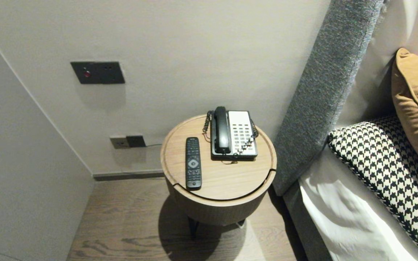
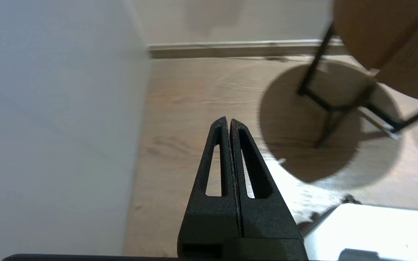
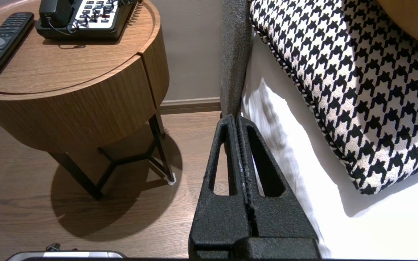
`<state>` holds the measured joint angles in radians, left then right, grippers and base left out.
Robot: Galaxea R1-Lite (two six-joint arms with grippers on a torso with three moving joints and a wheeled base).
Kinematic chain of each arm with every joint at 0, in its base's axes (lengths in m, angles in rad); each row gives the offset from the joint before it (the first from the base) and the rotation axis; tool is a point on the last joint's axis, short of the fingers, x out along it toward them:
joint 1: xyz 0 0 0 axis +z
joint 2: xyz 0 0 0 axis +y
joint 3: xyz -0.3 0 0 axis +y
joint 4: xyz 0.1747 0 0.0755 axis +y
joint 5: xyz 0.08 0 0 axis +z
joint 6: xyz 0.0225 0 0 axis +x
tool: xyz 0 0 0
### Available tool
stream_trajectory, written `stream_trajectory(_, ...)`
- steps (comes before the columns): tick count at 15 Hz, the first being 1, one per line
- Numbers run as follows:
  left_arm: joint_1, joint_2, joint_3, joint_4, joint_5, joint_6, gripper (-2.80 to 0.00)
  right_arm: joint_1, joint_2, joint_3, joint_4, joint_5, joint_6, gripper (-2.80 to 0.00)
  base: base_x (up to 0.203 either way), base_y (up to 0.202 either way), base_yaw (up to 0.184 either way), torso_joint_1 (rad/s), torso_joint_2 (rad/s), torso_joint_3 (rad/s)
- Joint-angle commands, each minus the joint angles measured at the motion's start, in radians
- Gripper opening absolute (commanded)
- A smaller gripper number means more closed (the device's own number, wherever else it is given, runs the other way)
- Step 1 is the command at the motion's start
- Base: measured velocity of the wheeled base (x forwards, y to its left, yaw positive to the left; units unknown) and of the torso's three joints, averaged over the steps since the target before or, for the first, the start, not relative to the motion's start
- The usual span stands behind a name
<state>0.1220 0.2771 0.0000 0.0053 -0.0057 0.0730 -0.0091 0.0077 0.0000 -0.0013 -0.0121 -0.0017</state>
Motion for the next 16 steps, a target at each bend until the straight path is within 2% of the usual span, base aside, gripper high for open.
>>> stream_trajectory(1,-0.064,-0.016,0.001,-0.001,-0.002,0.001,-2.80,0.000,0.000,0.002,0.000,0.000,0.000,-2.80,0.000,0.000,0.000,0.000,0.00,0.000)
stream_trajectory(6,-0.118,-0.275,0.001,-0.004,-0.014,0.011,-2.80,0.000,0.000,0.002,0.000,0.000,-0.001,-2.80,0.000,0.000,0.000,0.000,0.00,0.000)
stream_trajectory(9,-0.120,-0.279,0.002,-0.005,-0.014,0.008,-2.80,0.000,0.000,0.002,0.000,0.000,0.000,-2.80,0.000,0.000,0.000,0.000,0.00,0.000)
stream_trajectory(12,-0.120,-0.279,0.000,-0.005,-0.007,-0.034,-2.80,0.000,0.000,0.002,0.000,0.000,-0.001,-2.80,0.000,0.000,0.000,0.000,0.00,0.000)
stream_trajectory(16,-0.120,-0.277,0.000,-0.004,0.001,-0.040,-2.80,0.000,0.000,0.002,0.000,0.000,0.000,-2.80,0.000,0.000,0.000,0.000,0.00,0.000)
